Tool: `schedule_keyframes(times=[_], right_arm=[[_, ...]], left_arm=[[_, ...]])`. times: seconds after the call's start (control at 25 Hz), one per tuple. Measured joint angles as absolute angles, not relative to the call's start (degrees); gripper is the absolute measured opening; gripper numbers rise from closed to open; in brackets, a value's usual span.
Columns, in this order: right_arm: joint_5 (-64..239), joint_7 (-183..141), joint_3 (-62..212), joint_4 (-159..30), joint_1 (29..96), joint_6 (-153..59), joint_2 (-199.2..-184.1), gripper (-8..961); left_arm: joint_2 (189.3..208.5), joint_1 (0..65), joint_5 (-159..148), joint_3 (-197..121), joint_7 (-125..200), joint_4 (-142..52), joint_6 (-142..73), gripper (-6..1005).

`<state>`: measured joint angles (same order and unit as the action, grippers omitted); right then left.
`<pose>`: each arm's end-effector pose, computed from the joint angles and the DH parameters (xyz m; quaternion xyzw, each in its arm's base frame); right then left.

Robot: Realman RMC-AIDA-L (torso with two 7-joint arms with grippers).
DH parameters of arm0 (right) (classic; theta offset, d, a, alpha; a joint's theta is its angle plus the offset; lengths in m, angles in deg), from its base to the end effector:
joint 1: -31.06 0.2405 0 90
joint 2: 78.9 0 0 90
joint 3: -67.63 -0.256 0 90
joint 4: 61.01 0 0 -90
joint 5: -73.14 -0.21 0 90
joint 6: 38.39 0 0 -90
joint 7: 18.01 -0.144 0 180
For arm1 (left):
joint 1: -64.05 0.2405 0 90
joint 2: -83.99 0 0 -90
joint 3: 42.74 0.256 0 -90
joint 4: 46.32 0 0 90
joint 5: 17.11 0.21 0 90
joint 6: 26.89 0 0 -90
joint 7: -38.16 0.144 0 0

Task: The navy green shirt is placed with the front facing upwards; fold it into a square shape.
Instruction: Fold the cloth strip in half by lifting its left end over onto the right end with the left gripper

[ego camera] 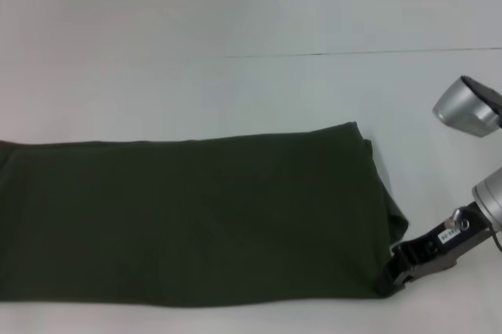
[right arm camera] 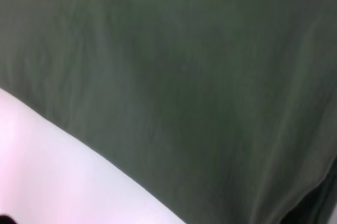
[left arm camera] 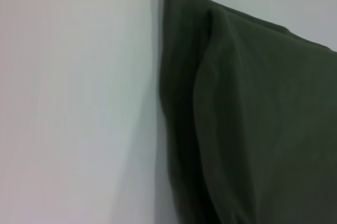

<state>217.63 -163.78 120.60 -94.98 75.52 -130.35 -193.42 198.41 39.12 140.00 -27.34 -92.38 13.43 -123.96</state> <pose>0.2575 0.3427 -0.0147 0.7903 -0.6040 0.1032 0.0036 -0.3820 0.2659 0.1217 -0.7025 -0.6726 -0.0325 0.2303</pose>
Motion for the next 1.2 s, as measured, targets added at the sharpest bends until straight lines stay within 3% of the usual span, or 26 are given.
schedule_keyframes(times=[0.28, 1.2], right_arm=[[217.63, -163.22, 121.58, -95.19, 75.79, -133.63, -193.82, 23], [218.25, -164.33, 121.53, -97.41, 75.32, -138.37, -192.25, 31]], left_arm=[[198.04, 40.62, 140.36, -30.6, -89.87, 15.34, -130.09, 26], [197.45, 39.67, 141.26, -31.77, -90.0, 15.29, -134.52, 37]])
